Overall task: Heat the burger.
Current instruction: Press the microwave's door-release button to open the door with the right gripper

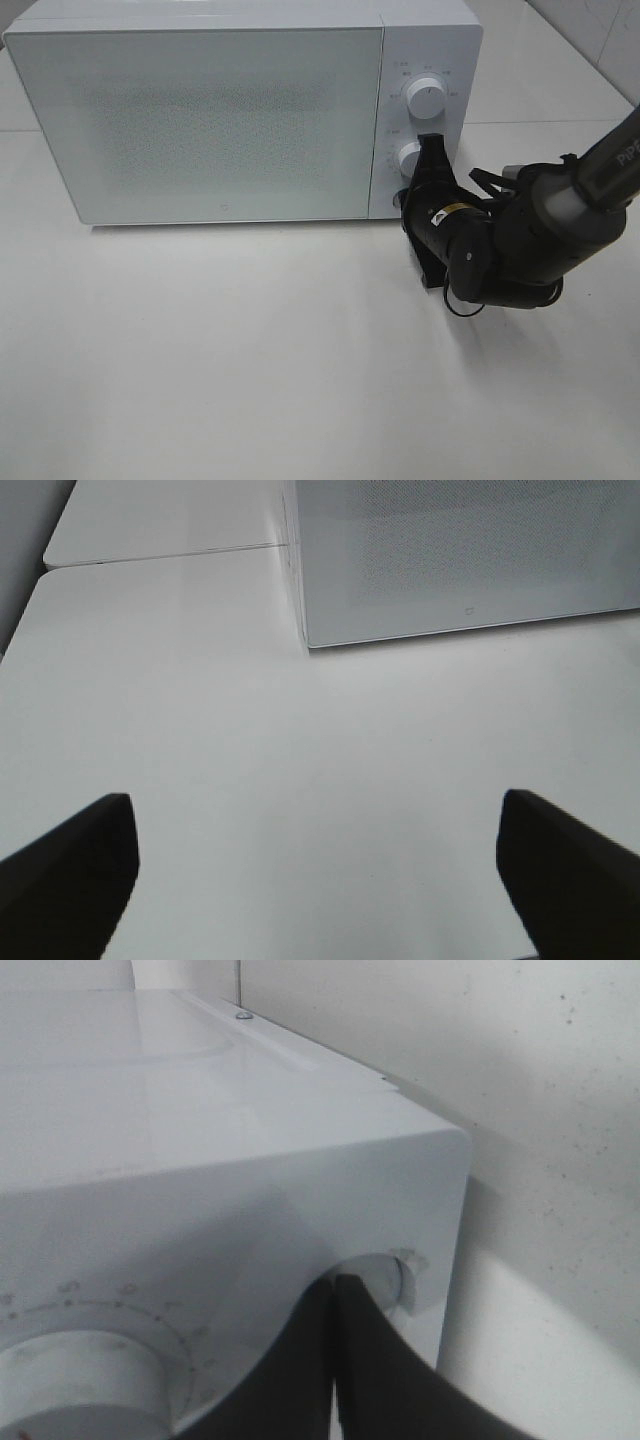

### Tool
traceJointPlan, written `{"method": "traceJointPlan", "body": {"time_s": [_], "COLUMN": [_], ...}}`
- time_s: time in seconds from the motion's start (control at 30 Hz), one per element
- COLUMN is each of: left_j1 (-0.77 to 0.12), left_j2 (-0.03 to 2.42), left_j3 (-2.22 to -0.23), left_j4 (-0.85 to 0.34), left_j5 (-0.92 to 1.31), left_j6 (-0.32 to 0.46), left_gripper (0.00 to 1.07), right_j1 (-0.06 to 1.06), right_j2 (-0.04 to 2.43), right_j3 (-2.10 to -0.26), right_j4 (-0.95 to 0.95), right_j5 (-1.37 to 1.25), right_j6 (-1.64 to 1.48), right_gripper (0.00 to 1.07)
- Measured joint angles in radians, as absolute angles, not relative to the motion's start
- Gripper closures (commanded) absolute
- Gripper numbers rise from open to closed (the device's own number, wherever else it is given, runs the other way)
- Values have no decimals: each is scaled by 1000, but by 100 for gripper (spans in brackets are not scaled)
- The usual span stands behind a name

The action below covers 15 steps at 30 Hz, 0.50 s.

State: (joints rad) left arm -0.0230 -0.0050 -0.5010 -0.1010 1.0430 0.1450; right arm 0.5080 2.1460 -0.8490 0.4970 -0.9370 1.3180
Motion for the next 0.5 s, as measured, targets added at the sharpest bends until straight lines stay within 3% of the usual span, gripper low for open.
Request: {"method": "traceJointPlan", "body": {"time_s": [0.5], "left_j1": [-23], "left_j2": [-5], "left_j3": [-501], "left_j4": [-101], "left_j5": [1043], "left_j6": [145], "left_gripper": [17], "right_j1": [534], "right_j2": [2199], "right_j3": [-924], "right_j4": [630], "right_j5": [-917], "right_j6": [1303], "right_gripper": [107]}}
